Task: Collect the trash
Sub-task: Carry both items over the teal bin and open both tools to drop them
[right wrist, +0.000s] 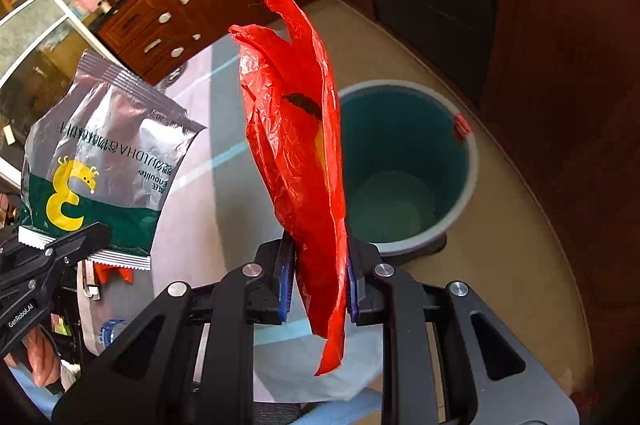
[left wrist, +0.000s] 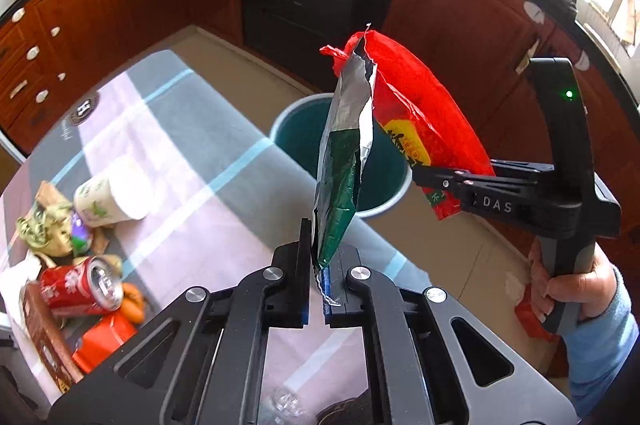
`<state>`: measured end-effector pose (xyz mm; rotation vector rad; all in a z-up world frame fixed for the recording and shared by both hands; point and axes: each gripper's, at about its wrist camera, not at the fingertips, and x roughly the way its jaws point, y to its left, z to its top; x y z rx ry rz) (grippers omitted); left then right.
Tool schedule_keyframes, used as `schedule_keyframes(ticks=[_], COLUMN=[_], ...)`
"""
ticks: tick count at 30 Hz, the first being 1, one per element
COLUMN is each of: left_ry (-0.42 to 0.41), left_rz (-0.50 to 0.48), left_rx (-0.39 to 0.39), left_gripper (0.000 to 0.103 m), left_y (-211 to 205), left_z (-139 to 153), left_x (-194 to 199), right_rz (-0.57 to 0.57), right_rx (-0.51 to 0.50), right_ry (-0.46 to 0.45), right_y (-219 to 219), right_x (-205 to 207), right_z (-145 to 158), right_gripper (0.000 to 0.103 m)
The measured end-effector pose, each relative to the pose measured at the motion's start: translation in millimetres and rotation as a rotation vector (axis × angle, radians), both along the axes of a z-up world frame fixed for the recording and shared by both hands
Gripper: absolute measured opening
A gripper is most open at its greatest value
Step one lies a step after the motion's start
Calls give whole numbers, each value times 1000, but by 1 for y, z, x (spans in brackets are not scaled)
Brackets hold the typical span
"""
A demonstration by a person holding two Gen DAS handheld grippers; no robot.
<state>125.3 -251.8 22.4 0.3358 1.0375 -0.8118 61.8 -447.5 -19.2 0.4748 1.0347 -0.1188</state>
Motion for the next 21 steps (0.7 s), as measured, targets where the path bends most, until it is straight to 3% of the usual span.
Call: schedule_keyframes(ticks=[9, 15, 16, 17, 18, 19, 21], left_ry=[121, 168, 163, 144, 105, 75, 65], left_rz=[-41, -24, -22, -17, -6, 8, 11], left_rx=[74, 130, 142, 151, 151, 161, 156], left_gripper=[5, 9, 23, 49, 60, 68, 70], left_y=[-95, -119, -121, -121, -119, -117, -112], left_z=[-59, -90, -92, -91, -88, -85, -82], left_x=[43, 72, 75, 75, 75, 74, 75], right_rz=[-60, -57, -54, -49, -45, -35, -32], right_rx=[40, 56, 57, 59, 59, 66, 70], right_ry=[99, 147, 154, 158, 161, 163, 168], right_y=[-44, -56, -56, -56, -58, -57, -56], right_x=[6, 26, 29, 32, 29, 31, 34], right_z=[-39, -55, -57, -59, -61, -62, -66], right_gripper=[22, 25, 25, 25, 26, 27, 28])
